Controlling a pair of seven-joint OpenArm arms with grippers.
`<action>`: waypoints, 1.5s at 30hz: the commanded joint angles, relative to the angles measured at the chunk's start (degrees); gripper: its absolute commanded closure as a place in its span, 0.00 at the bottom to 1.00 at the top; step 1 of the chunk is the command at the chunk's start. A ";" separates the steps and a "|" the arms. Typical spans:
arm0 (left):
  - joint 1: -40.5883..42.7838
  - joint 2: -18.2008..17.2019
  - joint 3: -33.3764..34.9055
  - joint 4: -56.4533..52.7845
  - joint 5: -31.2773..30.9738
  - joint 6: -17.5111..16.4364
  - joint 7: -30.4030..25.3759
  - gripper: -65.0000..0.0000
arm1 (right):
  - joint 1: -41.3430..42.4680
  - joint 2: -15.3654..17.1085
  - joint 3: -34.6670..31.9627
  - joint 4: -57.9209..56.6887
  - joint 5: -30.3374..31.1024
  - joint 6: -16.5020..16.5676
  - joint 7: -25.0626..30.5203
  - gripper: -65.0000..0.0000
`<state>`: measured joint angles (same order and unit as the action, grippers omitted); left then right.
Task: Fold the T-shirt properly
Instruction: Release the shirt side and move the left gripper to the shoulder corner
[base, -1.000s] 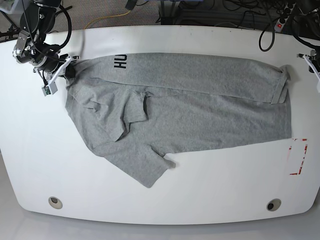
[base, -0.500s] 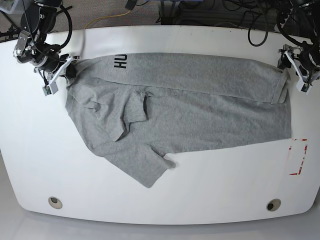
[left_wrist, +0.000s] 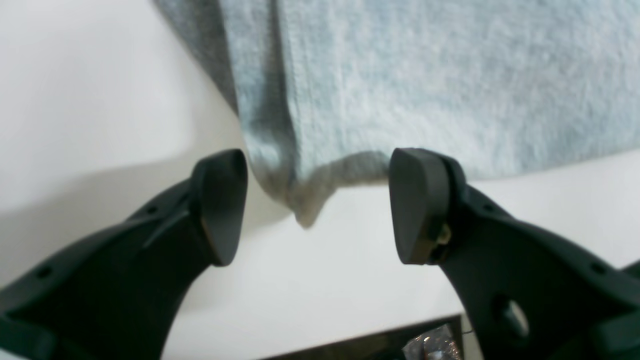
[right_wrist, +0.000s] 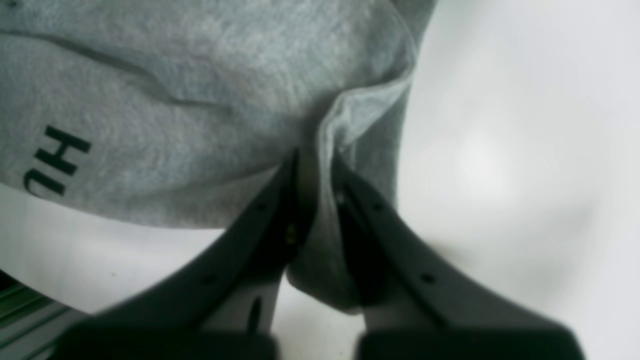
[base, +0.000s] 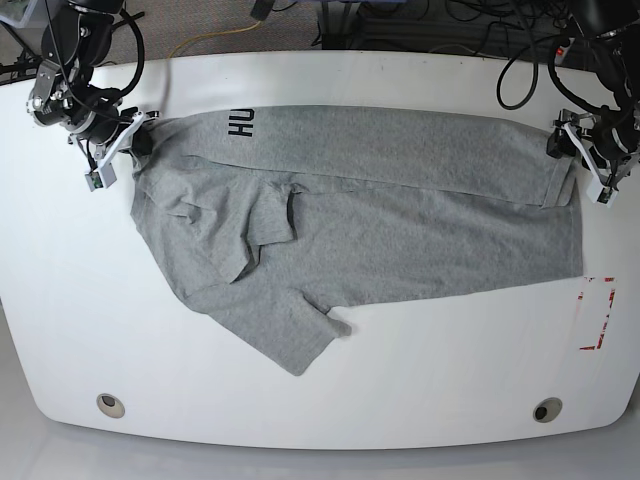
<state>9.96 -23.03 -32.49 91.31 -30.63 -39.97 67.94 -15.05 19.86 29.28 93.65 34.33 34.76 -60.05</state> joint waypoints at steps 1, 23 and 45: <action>-1.47 -1.19 -2.45 -0.98 2.90 -0.03 -0.47 0.44 | 0.41 1.11 0.48 0.90 0.53 0.27 1.11 1.00; -2.79 -8.67 -9.58 -9.33 8.70 -0.03 -0.47 0.74 | 0.50 1.55 0.39 0.82 0.53 0.36 1.11 1.00; 0.90 -5.59 -7.55 -1.07 -2.11 -0.03 -0.03 0.40 | -1.79 0.49 3.56 5.04 0.97 0.36 1.11 0.56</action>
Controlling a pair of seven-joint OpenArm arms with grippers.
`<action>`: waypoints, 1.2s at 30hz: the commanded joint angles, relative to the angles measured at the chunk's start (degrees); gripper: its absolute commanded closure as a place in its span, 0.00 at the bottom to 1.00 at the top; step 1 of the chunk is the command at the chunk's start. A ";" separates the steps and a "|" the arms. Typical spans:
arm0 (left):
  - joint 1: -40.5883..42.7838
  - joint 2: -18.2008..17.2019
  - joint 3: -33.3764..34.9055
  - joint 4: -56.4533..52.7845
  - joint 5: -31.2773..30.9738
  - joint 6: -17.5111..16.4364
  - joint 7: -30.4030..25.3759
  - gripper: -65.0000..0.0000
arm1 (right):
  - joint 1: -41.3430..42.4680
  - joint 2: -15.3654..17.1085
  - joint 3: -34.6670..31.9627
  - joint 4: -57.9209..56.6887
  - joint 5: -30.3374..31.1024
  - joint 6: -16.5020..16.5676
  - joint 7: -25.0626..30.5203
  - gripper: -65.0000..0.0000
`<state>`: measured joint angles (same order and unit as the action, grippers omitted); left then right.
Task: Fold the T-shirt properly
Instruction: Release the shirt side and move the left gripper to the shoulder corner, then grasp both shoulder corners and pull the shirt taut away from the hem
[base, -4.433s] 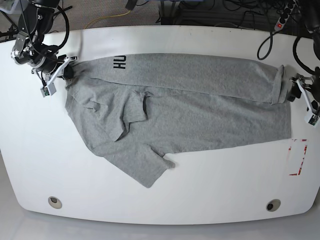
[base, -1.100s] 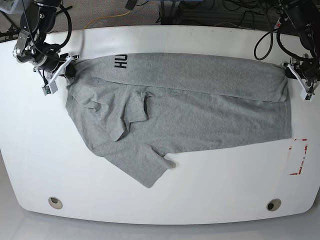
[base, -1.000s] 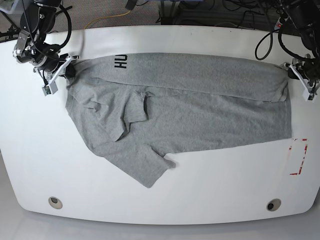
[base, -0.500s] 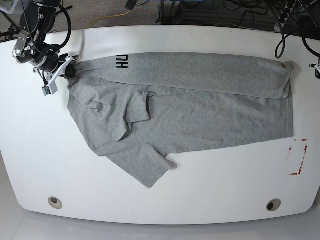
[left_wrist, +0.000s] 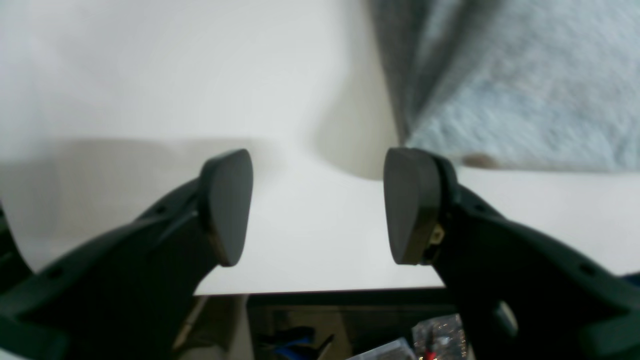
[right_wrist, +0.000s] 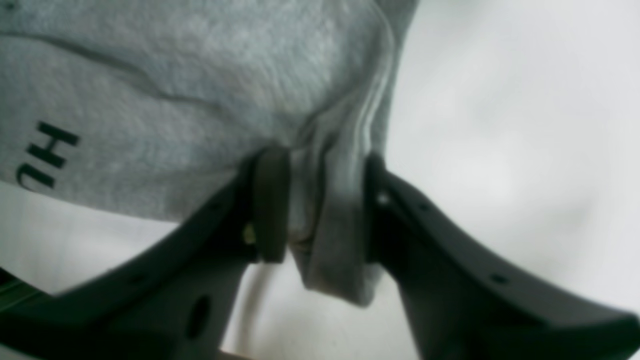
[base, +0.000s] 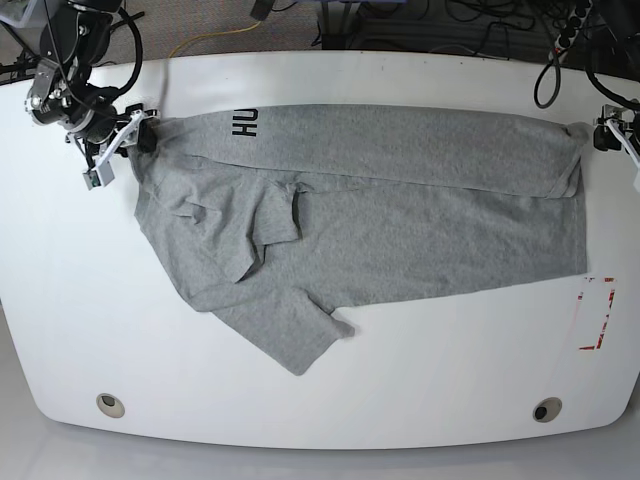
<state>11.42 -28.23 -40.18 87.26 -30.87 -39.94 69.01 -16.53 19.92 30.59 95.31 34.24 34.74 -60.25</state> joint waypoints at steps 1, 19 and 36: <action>-0.39 0.14 0.23 4.65 -2.05 -0.06 -1.10 0.40 | -0.83 -0.98 3.65 4.87 1.06 0.38 1.30 0.51; -2.15 10.34 8.67 14.76 -1.17 -0.06 -1.45 0.41 | 3.74 -3.44 8.49 8.47 0.53 5.26 -0.10 0.43; -1.79 11.04 8.76 3.94 15.97 -0.06 -5.85 0.41 | 23.61 -2.82 -7.60 -8.23 -12.30 5.26 0.51 0.43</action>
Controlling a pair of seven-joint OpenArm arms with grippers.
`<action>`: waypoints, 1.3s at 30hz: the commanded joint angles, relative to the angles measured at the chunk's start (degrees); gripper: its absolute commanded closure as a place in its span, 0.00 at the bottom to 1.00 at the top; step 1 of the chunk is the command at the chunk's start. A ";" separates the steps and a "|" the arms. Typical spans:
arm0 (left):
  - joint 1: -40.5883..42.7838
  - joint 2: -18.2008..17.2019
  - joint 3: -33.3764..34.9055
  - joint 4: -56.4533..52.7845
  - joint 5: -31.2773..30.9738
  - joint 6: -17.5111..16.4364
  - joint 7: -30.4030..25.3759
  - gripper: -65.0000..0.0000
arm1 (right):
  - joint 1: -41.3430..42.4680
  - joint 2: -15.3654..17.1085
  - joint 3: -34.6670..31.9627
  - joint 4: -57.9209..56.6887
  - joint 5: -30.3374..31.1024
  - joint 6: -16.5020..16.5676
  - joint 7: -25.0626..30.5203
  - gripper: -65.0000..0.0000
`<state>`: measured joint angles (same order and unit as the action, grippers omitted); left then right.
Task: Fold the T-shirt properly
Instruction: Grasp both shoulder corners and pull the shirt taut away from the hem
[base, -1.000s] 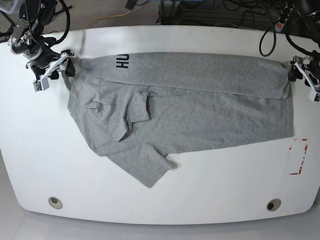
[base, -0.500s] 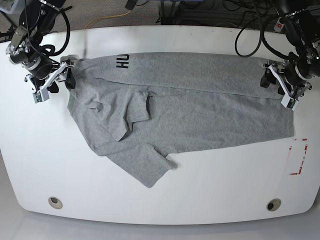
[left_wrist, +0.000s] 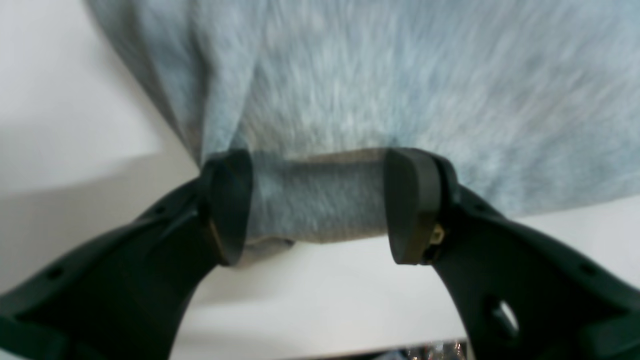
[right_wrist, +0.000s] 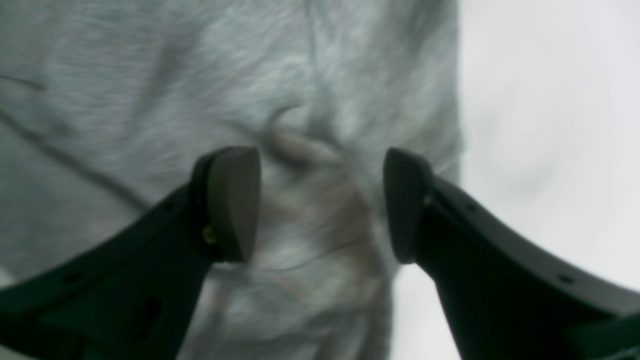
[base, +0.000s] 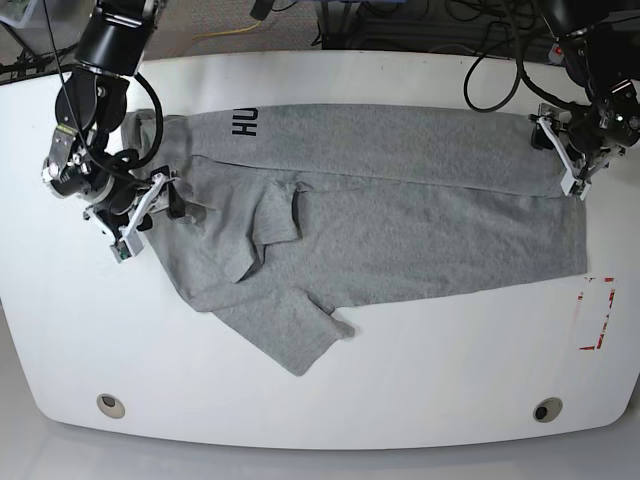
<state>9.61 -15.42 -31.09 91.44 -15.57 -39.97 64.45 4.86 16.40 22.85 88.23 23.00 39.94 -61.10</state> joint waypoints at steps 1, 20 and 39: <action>0.81 -1.77 -0.25 -0.85 0.50 -0.03 -2.07 0.41 | 3.71 0.52 0.05 -2.64 -2.83 0.06 2.24 0.43; 3.45 -2.91 -0.78 0.30 0.76 -0.03 -2.51 0.41 | -12.20 -0.80 8.67 15.64 0.78 0.06 -7.87 0.43; 3.71 -4.93 -0.60 0.21 0.85 -0.03 -2.51 0.41 | -18.80 -2.82 12.71 8.35 0.78 0.06 -6.46 0.72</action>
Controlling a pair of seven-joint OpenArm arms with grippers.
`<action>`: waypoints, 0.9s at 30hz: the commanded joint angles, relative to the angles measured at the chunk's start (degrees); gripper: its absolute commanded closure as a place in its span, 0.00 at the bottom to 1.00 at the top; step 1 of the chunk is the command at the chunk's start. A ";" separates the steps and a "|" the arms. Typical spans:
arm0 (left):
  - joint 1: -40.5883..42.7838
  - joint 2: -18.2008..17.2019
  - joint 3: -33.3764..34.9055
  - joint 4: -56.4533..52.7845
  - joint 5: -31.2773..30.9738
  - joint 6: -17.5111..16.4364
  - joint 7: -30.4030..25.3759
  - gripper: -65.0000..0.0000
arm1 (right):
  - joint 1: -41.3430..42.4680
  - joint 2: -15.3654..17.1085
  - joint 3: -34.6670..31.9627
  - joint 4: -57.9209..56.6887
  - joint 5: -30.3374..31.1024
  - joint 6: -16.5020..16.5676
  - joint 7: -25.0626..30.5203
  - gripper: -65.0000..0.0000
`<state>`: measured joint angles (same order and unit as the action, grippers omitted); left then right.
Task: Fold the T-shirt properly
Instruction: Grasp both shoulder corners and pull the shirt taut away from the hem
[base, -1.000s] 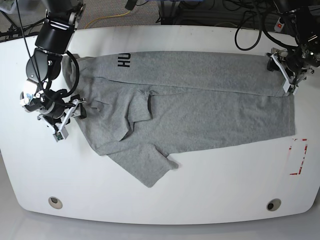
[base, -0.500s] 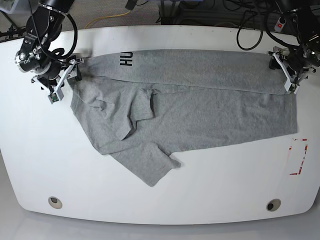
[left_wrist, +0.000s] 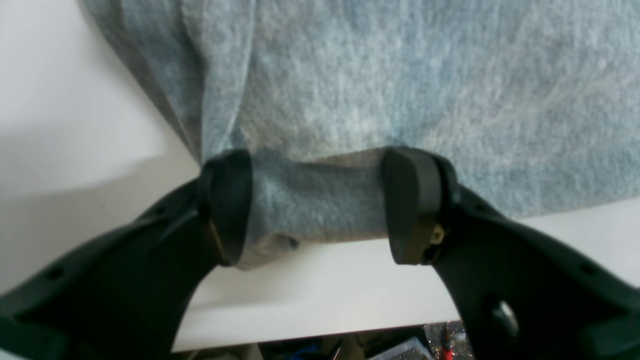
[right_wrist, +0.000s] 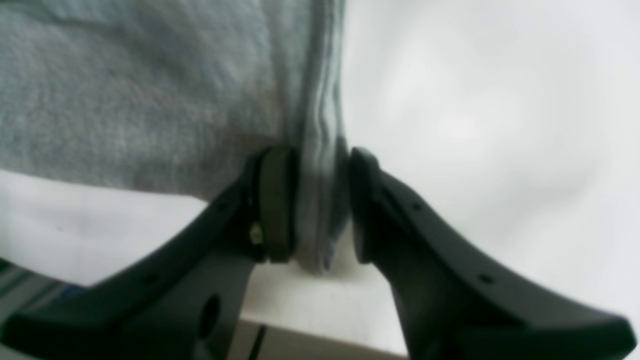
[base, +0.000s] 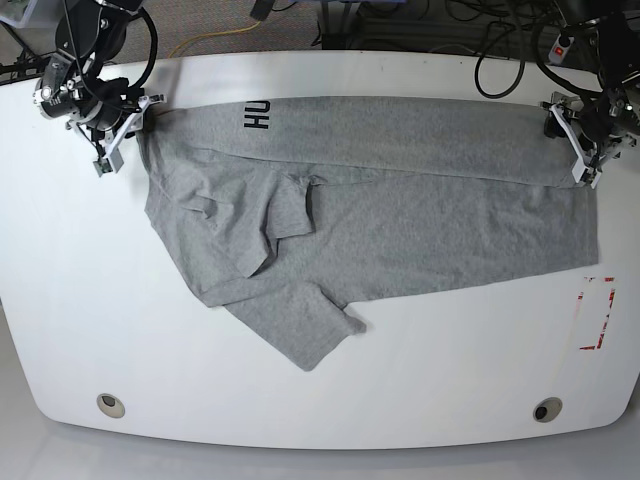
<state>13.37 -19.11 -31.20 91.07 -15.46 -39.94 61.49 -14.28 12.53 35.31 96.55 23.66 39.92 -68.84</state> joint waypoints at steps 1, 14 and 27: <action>0.39 -1.85 -0.58 0.67 0.65 -0.06 0.44 0.41 | 0.09 1.05 0.25 -0.07 0.12 0.08 1.98 0.71; 4.44 -2.82 -0.67 4.19 0.65 -0.06 0.62 0.41 | -7.21 2.63 0.34 8.28 0.65 0.08 2.33 0.93; 9.98 -2.56 -0.67 10.25 -0.49 -0.06 0.62 0.41 | -13.10 2.63 0.43 11.71 0.47 0.08 2.42 0.55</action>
<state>23.35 -20.67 -31.24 100.25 -15.20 -39.99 62.33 -27.03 14.15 35.24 106.94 23.33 40.07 -67.24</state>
